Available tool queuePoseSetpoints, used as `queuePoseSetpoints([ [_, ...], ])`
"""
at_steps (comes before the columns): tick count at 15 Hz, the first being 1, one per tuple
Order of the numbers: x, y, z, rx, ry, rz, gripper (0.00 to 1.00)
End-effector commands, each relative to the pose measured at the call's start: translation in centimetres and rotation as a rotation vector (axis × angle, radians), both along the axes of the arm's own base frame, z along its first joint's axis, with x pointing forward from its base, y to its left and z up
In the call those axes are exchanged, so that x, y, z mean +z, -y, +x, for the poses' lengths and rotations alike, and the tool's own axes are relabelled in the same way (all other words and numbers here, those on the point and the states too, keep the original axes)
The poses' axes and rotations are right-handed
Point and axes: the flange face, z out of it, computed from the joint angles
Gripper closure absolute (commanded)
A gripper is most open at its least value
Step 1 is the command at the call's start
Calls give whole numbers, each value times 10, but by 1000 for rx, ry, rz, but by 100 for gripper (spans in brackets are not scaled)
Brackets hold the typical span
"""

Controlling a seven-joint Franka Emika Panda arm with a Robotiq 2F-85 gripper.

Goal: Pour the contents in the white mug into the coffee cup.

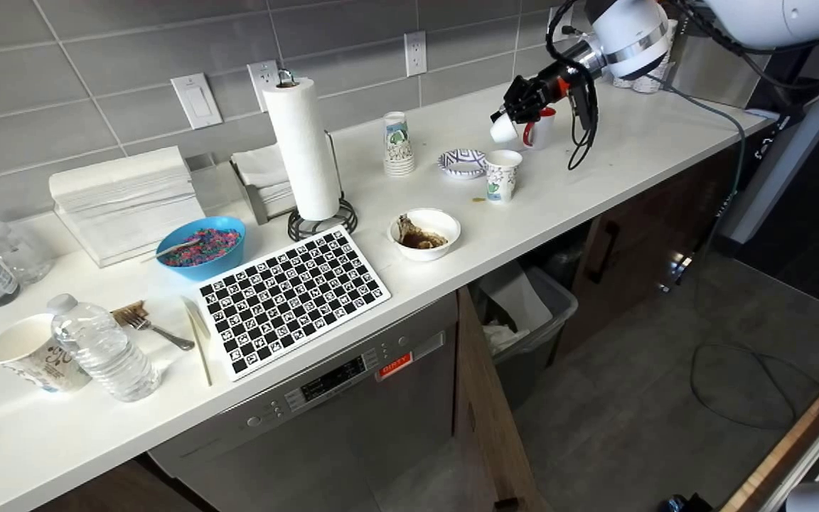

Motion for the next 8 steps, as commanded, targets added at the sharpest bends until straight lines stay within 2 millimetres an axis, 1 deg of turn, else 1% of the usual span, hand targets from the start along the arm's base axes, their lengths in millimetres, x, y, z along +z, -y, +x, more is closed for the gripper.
queuePoseSetpoints([
  [1,6,-3,0,-12,-58,-20,97],
  [8,7,4,6,-71,-102,-64,97],
])
